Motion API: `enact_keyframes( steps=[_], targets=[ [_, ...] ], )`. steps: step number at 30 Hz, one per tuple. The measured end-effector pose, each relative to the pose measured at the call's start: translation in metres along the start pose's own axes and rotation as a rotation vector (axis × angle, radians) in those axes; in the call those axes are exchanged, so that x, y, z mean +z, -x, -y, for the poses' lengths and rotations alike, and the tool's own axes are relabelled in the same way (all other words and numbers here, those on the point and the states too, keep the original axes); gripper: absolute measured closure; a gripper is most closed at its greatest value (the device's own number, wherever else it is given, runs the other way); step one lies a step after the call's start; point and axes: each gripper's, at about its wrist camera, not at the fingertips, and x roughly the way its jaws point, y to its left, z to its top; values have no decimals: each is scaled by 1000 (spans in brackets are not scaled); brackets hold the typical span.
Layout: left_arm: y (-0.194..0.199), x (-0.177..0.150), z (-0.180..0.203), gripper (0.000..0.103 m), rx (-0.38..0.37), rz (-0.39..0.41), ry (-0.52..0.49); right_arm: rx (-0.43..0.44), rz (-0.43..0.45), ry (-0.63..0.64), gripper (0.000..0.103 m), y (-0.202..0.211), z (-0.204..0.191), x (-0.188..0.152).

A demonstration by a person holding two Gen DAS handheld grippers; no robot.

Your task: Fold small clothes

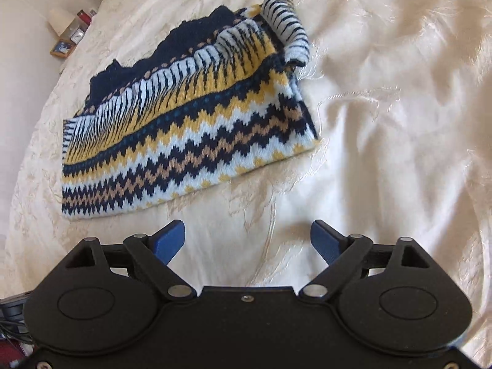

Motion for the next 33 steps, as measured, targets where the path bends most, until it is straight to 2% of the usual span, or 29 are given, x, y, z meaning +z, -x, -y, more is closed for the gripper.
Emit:
enact_keyframes(
  steps=[2, 9, 14, 18, 25, 28, 33],
  targets=[
    [4, 15, 8, 42, -14, 22, -4, 22, 20, -17, 8, 2, 4, 12],
    [0, 80, 40, 42, -33, 83, -37, 109, 83, -46, 8, 1, 16, 54],
    [-20, 123, 59, 42, -18, 96, -70, 153, 111, -59, 4, -5, 26, 80],
    [-44, 149, 67, 42, 2, 82, -94, 171, 101, -58, 4, -18, 35, 99],
    [-88, 176, 71, 42, 39, 21, -127, 236, 46, -43, 4, -47, 44, 122],
    [-101, 178, 73, 38, 51, -5, -152, 283, 24, -46, 0, -61, 44, 129],
    [-109, 175, 74, 29, 48, 3, -166, 321, -5, -75, 0, -79, 47, 135]
  ],
)
